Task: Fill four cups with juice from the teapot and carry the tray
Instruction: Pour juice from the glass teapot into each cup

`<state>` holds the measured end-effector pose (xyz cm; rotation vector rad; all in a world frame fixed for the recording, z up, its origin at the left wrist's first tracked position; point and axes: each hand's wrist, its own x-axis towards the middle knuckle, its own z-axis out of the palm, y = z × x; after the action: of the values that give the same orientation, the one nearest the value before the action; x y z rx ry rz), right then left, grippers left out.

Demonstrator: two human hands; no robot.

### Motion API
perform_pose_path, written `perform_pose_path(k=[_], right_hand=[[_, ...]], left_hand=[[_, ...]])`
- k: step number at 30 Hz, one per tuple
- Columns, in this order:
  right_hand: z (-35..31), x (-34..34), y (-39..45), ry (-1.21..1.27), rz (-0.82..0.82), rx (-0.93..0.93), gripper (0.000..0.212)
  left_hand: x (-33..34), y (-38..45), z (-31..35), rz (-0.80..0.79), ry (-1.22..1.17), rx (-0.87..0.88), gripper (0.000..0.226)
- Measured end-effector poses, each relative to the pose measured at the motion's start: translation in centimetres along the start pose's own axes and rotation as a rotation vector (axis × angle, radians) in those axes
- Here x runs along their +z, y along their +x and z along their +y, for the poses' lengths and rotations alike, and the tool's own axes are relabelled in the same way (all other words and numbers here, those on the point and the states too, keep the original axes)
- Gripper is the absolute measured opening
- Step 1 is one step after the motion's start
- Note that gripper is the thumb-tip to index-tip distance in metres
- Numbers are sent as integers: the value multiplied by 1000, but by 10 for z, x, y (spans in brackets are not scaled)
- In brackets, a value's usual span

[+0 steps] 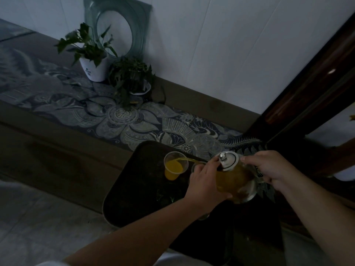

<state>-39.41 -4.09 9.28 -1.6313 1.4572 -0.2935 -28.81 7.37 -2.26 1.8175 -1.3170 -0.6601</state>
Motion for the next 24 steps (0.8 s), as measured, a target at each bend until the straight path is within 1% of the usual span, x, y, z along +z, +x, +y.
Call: perform_pose_path(k=[7,11,15,24], right_hand=[[4,-2,4,3,9,-6,29],[8,-1,6,23,11,-7,29],[11,1,5,43,14,-8,35],[13,4,0,27,35,-5,37]], left_hand=[[-2,-2,1,1,-2,6,99],[-2,-3,1,-7,6,12,100],[-3,-5,1,-11,8,5,101],[-7,-7,0,-48,56,18,100]])
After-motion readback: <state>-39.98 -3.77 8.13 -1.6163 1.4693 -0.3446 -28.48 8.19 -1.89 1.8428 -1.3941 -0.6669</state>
